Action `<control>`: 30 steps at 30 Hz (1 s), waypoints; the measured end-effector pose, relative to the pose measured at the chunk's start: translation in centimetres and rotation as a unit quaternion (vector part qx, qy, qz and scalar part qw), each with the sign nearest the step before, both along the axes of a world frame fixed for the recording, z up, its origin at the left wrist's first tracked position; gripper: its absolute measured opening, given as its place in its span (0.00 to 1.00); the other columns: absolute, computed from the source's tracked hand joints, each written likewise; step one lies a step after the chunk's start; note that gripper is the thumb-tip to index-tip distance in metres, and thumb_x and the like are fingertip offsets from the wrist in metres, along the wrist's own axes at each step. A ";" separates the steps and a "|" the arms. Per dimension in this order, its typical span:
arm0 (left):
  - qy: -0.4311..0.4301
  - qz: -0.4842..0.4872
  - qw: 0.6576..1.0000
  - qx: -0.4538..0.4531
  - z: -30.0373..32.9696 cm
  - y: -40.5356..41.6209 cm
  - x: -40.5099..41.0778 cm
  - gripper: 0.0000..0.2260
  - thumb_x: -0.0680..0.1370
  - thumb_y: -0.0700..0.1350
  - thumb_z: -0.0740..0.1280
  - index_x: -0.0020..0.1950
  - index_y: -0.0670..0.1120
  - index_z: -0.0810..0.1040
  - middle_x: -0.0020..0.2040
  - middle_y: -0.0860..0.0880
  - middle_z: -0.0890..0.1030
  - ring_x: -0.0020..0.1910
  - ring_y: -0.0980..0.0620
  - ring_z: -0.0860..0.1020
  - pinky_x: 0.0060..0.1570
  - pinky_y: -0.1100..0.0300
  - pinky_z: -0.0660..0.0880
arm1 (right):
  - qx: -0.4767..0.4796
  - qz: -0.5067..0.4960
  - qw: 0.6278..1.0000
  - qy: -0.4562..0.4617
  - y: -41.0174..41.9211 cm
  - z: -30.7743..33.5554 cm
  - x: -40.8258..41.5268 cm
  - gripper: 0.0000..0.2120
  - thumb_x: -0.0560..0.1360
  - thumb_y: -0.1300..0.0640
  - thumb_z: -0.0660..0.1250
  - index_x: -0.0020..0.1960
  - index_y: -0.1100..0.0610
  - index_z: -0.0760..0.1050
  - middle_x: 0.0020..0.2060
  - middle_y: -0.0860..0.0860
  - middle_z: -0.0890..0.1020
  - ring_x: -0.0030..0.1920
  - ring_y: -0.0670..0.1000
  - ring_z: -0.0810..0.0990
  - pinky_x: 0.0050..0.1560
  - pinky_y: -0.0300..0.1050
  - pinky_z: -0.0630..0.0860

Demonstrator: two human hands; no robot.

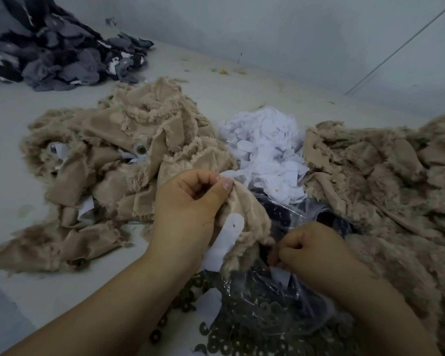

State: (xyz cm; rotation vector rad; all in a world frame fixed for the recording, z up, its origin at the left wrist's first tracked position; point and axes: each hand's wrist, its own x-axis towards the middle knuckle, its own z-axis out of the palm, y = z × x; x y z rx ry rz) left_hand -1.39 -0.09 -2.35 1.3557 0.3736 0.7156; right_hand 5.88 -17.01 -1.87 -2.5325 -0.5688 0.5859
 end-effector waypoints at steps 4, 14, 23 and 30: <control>-0.004 0.001 1.000 -0.015 0.1 0.2 0.0 0.06 0.76 0.38 0.70 0.39 0.40 0.80 0.32 0.45 0.80 0.31 0.46 0.75 0.29 0.59 0.76 | -0.049 0.000 0.997 -0.058 -0.6 0.4 0.5 0.12 0.76 0.61 0.66 0.41 0.53 0.87 0.35 0.46 0.86 0.28 0.44 0.77 0.27 0.32 0.69; -0.015 -0.019 0.999 -0.043 0.1 -0.6 0.1 0.05 0.73 0.39 0.72 0.38 0.40 0.80 0.33 0.45 0.81 0.32 0.50 0.77 0.34 0.60 0.78 | 0.419 -0.081 0.891 0.151 1.6 -1.1 -1.0 0.12 0.79 0.62 0.67 0.45 0.51 0.86 0.42 0.62 0.85 0.39 0.56 0.79 0.50 0.49 0.77; 0.010 -0.061 0.998 -0.013 -0.2 -1.1 0.2 0.08 0.67 0.50 0.71 0.35 0.47 0.83 0.35 0.43 0.84 0.34 0.46 0.80 0.37 0.52 0.81 | 0.664 -0.106 0.665 0.327 3.1 -1.6 -1.9 0.14 0.68 0.64 0.65 0.50 0.58 0.86 0.53 0.61 0.85 0.53 0.57 0.85 0.48 0.48 0.83; 0.031 -0.076 0.997 0.005 -0.7 -1.2 0.5 0.05 0.67 0.49 0.72 0.36 0.48 0.83 0.34 0.45 0.84 0.33 0.48 0.79 0.35 0.56 0.79 | 0.607 -0.148 0.733 0.269 2.8 -2.0 -1.5 0.20 0.62 0.61 0.72 0.53 0.64 0.83 0.50 0.63 0.85 0.50 0.60 0.86 0.44 0.47 0.83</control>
